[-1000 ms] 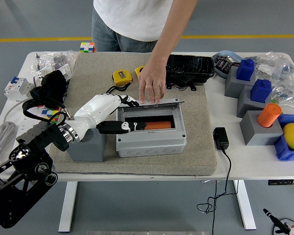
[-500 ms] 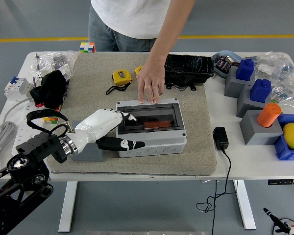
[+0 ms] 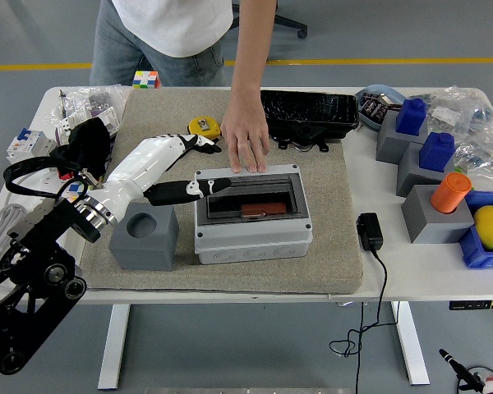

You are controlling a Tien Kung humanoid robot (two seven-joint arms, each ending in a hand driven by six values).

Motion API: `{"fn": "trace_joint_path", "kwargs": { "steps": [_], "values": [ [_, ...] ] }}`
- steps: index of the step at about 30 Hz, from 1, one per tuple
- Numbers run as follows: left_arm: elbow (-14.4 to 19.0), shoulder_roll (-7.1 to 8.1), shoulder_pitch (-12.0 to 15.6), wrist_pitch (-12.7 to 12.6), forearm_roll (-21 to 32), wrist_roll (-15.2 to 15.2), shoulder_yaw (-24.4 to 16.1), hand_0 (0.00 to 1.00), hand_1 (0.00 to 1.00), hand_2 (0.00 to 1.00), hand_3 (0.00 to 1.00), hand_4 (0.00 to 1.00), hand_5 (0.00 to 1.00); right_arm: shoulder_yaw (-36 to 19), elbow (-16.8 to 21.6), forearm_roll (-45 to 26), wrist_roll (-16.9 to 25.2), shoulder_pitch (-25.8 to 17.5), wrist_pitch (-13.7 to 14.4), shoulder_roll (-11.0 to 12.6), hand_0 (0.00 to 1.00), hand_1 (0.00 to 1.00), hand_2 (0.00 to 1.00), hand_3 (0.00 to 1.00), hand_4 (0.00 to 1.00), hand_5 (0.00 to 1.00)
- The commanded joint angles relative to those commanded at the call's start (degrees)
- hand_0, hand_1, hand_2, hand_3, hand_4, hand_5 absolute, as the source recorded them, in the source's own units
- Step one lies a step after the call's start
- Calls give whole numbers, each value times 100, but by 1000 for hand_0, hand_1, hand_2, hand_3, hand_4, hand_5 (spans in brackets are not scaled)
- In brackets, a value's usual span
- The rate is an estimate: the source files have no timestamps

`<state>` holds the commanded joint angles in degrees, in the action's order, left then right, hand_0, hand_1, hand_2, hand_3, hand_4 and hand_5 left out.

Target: Fetch the battery,place it into the box,close the lid of the box

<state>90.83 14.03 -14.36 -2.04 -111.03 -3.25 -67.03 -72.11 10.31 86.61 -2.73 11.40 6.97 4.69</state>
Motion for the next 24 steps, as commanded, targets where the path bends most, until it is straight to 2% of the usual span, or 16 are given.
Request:
{"fn": "trace_joint_path", "kwargs": {
  "steps": [4,5,6,10,11,13,16,17,22,23,24],
  "values": [
    [-260,-314,-6,-285,787,-462,-588,771,798,760,755,998,998,6,0,1,-1,-9,-1,-14,848,798,786,841,998,998],
    [-307,-361,-8,-340,1039,-566,-726,810,849,817,791,998,998,17,0,-8,1,-10,0,-16,848,797,786,840,998,998],
    [-389,-432,-6,-376,1274,-690,-883,810,849,817,791,998,998,20,0,-4,-2,-10,-1,-20,848,797,786,840,998,998],
    [-608,-563,28,-401,2202,-1033,-1316,810,849,817,791,998,998,47,0,-13,1,-23,0,-27,848,797,786,840,998,998],
    [-678,-595,41,-376,2420,-1114,-1440,845,898,887,854,998,998,48,0,-7,0,-31,0,-27,848,798,786,840,998,998],
    [-789,-641,61,-320,2867,-1202,-1636,845,898,887,854,998,998,47,0,1,-1,-46,-1,-28,848,798,786,840,998,998],
    [-922,-682,130,-96,3612,-1284,-1901,845,898,887,854,998,998,36,0,16,-3,-77,-2,-32,848,798,786,840,998,998],
    [-958,-682,148,-23,3872,-1284,-1952,880,932,914,881,998,998,23,0,29,-6,-82,-4,-36,847,798,786,840,998,998],
    [-1103,-670,230,351,5056,-1267,-2040,880,932,914,881,998,998,33,0,6,0,-79,-2,-54,847,798,786,840,998,998],
    [-1128,-675,244,450,5310,-1252,-2044,908,966,943,921,998,998,44,0,-9,4,-75,-1,-57,847,799,786,840,998,998],
    [-1143,-679,252,507,5514,-1246,-2046,908,966,943,921,998,998,46,0,-13,5,-72,0,-58,847,799,786,840,998,998]
  ]
}}
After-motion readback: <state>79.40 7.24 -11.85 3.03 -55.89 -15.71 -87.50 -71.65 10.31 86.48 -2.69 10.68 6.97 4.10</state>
